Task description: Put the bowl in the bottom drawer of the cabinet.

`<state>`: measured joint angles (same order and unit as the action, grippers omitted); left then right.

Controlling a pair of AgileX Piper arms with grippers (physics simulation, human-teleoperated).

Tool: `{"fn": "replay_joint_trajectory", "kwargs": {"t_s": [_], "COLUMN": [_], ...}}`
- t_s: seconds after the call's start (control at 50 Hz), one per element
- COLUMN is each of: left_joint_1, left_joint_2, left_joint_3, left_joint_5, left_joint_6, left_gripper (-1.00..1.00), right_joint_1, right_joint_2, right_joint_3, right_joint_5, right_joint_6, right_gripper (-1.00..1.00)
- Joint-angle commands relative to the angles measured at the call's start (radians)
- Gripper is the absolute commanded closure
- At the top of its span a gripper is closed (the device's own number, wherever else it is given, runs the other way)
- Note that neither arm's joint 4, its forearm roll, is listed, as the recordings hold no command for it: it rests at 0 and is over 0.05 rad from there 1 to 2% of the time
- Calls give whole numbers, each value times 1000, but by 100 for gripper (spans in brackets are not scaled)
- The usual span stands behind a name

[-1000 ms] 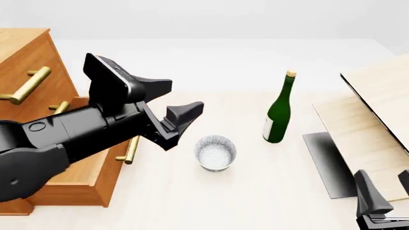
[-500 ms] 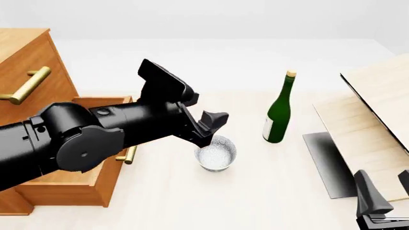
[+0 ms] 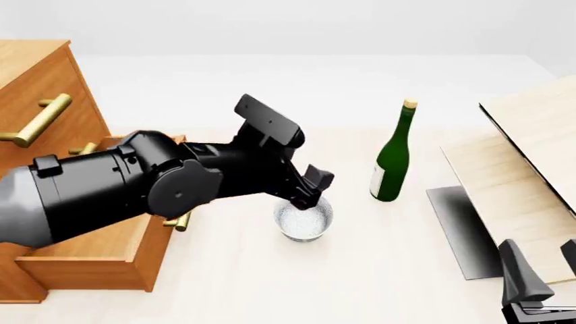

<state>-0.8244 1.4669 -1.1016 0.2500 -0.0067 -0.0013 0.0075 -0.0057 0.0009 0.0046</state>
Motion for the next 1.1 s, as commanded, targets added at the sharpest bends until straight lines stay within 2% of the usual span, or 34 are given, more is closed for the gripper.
{"fn": "replay_joint_trajectory", "kwargs": {"t_s": [0.02,0.24,0.38,0.42,0.72,0.74,1.1], "left_joint_1": [-10,-25,-15,6,20,32,26], "left_joint_2": [79,159,194,205,301,388,431], "left_joint_3": [-55,-101,-122,-131,-191,-248,-272], "left_joint_5": [46,74,80,76,78,91,92], "left_joint_6": [-9,-24,-30,-50,-49,-62,-87], "left_gripper": [-100,-100,-100,-100,-100,-100,-100], "right_joint_1": [0,0,0,0,0,0,0], "right_joint_2": [0,0,0,0,0,0,0], "right_joint_3": [0,0,0,0,0,0,0], "right_joint_5": [0,0,0,0,0,0,0], "right_joint_6": [0,0,0,0,0,0,0], "right_gripper": [-100,-100,-100,-100,-100,-100,-100]}}
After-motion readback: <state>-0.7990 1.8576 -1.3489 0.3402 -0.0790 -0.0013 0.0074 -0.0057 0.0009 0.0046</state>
